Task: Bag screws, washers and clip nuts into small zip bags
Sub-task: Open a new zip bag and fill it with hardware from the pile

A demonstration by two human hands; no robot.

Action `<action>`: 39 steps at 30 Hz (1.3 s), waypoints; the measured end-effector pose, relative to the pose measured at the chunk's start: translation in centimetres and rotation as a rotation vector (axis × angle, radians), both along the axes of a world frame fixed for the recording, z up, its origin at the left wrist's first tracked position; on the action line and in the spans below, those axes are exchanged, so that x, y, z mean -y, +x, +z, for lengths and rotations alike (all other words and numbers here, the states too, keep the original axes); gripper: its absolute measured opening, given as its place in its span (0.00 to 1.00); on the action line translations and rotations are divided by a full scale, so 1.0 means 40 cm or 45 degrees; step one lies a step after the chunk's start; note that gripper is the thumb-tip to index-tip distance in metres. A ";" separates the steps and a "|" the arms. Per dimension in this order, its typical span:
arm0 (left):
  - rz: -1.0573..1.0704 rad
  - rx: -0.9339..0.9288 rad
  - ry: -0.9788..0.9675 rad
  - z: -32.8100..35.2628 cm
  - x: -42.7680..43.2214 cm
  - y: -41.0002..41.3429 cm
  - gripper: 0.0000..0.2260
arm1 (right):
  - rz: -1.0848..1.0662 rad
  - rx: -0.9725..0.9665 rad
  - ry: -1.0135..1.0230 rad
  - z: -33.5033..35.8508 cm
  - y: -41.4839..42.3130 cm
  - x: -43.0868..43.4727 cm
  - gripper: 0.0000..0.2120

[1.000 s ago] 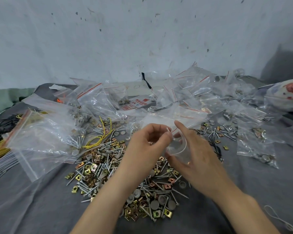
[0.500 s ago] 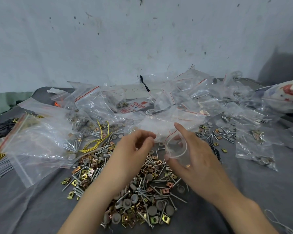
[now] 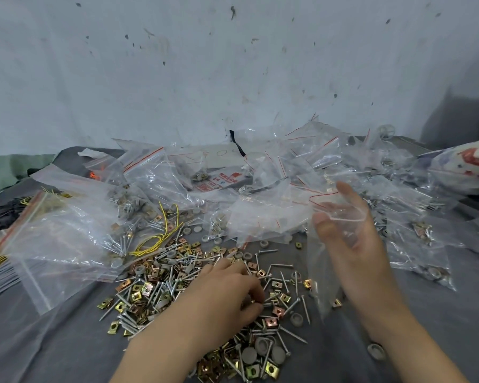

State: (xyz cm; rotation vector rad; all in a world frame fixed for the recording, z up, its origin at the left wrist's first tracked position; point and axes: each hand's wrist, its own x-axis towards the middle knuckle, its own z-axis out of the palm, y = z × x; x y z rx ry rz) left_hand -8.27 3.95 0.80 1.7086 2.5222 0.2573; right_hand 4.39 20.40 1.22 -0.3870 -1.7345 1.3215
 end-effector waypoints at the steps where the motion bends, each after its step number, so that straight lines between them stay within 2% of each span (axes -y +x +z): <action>1: 0.001 -0.024 0.003 -0.003 -0.002 0.001 0.12 | 0.012 -0.020 -0.035 0.002 0.002 -0.002 0.30; 6: -0.003 -0.055 0.016 -0.009 -0.004 0.000 0.11 | -0.026 -0.048 -0.040 0.008 0.005 -0.008 0.29; 22: 0.052 0.142 0.284 -0.003 0.004 -0.007 0.05 | -0.043 0.028 0.051 -0.007 -0.005 -0.017 0.29; 26: 0.165 0.394 0.524 0.009 0.001 -0.004 0.03 | -0.104 0.168 0.191 -0.026 -0.011 -0.026 0.29; 30: 0.283 0.666 0.879 0.033 -0.005 -0.007 0.03 | -0.066 0.343 0.342 -0.045 -0.009 -0.031 0.34; 35: 0.317 0.976 1.166 0.071 0.001 -0.016 0.06 | -0.009 0.492 0.536 -0.053 -0.021 -0.012 0.36; 37: 0.311 1.048 1.270 0.084 0.003 -0.016 0.08 | 0.011 0.529 0.596 -0.054 -0.028 0.003 0.36; 39: 0.300 1.025 1.311 0.090 0.005 -0.015 0.08 | 0.049 0.557 0.637 -0.057 -0.033 0.019 0.37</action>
